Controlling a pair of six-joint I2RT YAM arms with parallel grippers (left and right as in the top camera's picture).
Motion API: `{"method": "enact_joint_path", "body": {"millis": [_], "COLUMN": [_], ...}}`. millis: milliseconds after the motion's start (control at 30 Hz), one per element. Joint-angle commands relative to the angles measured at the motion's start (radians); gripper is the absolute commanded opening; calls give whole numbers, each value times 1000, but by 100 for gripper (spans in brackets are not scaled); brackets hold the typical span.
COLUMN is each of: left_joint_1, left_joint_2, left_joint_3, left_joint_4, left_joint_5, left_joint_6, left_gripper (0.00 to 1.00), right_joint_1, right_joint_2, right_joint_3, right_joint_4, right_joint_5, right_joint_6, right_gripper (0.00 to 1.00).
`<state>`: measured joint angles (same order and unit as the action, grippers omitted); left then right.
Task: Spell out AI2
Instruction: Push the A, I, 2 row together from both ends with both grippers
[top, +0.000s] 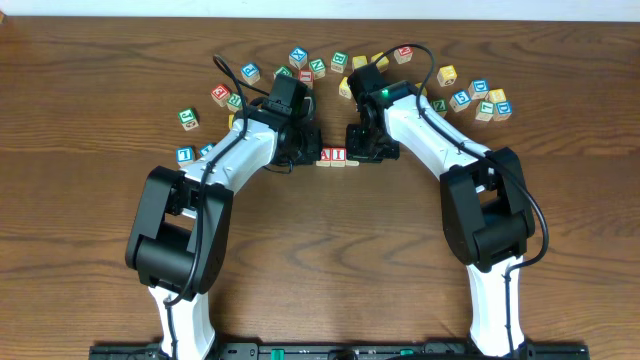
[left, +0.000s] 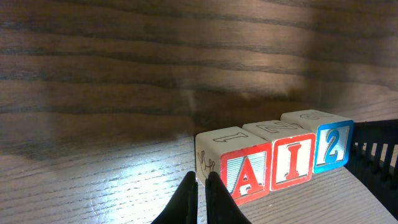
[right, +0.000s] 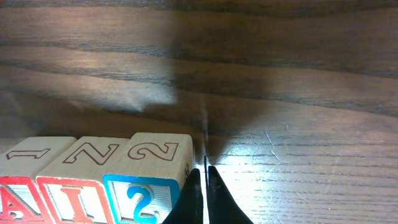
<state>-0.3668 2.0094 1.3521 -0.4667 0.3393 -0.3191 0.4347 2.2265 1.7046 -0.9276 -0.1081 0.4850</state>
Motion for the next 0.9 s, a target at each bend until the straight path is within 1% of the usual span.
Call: {"method": "enact_joint_path", "body": {"millis": [0, 433, 867], "left_joint_1": [-13, -13, -10], "left_joint_2": [13, 13, 12], "left_joint_3": [-8, -8, -8], "left_joint_4": [5, -1, 2], "left_joint_5": [15, 6, -15], "left_joint_6": [-16, -34, -35], "left_gripper": [7, 7, 7], "right_joint_1": [3, -6, -73], "right_joint_2": [18, 18, 4], "right_joint_3": [-7, -7, -6], "right_joint_4": [4, -5, -26], "right_joint_5": [-19, -18, -18], "right_joint_6": [-15, -23, -51], "right_gripper": [1, 1, 1]}}
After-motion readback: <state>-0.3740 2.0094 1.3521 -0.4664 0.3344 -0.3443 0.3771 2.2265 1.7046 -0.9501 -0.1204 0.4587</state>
